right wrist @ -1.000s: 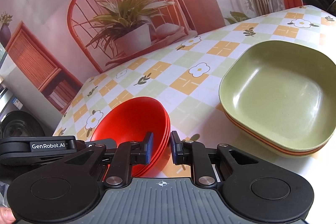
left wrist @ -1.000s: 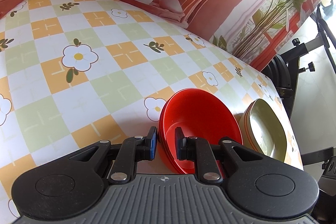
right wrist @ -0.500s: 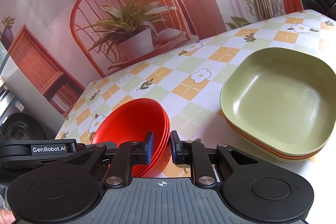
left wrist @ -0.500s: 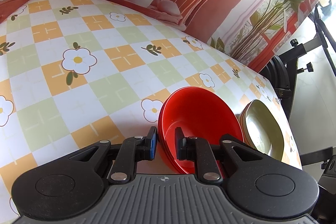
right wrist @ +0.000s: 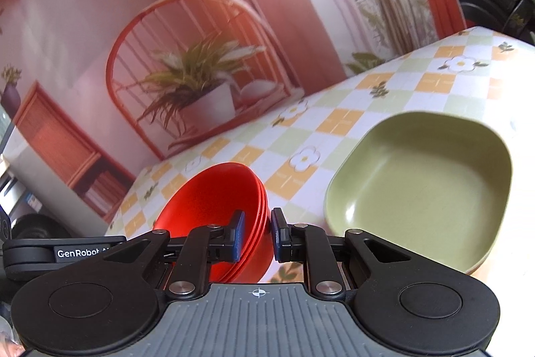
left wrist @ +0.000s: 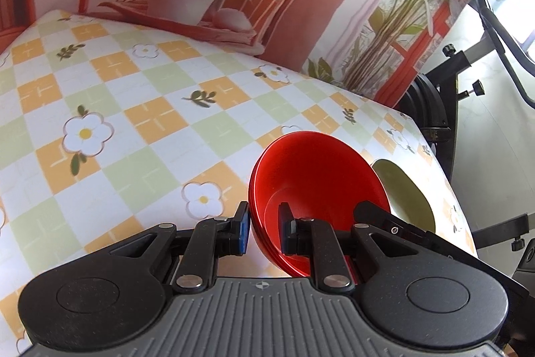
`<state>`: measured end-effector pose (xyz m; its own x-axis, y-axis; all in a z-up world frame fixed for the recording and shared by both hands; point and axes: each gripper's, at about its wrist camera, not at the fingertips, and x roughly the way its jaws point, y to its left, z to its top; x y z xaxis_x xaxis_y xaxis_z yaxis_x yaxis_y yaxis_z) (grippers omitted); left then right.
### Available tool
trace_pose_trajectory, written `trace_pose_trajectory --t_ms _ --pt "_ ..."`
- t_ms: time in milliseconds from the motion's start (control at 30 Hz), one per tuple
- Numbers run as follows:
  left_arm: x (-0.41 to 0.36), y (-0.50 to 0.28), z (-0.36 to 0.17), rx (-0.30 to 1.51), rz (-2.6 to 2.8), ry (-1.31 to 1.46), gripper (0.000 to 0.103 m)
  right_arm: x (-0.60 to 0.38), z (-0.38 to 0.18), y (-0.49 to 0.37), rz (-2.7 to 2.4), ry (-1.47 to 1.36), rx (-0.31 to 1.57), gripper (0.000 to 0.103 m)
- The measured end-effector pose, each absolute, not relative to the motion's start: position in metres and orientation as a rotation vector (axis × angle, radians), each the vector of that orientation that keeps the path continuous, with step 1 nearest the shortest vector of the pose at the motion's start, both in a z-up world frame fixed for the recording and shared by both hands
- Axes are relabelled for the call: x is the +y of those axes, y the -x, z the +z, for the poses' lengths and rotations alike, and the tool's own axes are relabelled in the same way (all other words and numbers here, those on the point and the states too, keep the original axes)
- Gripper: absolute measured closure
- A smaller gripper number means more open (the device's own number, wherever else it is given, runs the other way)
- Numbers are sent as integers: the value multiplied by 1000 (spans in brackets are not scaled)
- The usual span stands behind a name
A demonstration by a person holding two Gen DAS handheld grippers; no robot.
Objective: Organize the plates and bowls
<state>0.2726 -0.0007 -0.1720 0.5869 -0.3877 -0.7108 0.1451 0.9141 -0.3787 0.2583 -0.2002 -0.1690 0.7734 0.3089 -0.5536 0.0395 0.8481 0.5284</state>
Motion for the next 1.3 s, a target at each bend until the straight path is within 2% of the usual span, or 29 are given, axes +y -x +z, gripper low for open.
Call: trace_pose_trajectory --t_ms 833,1300 --pt "-155 -334 -126 819 -617 80 85 -332 -151 -248 -118 -659 465 86" --pt "-151 -342 -178 967 -618 64 85 -335 -183 -252 -140 -660 559 86"
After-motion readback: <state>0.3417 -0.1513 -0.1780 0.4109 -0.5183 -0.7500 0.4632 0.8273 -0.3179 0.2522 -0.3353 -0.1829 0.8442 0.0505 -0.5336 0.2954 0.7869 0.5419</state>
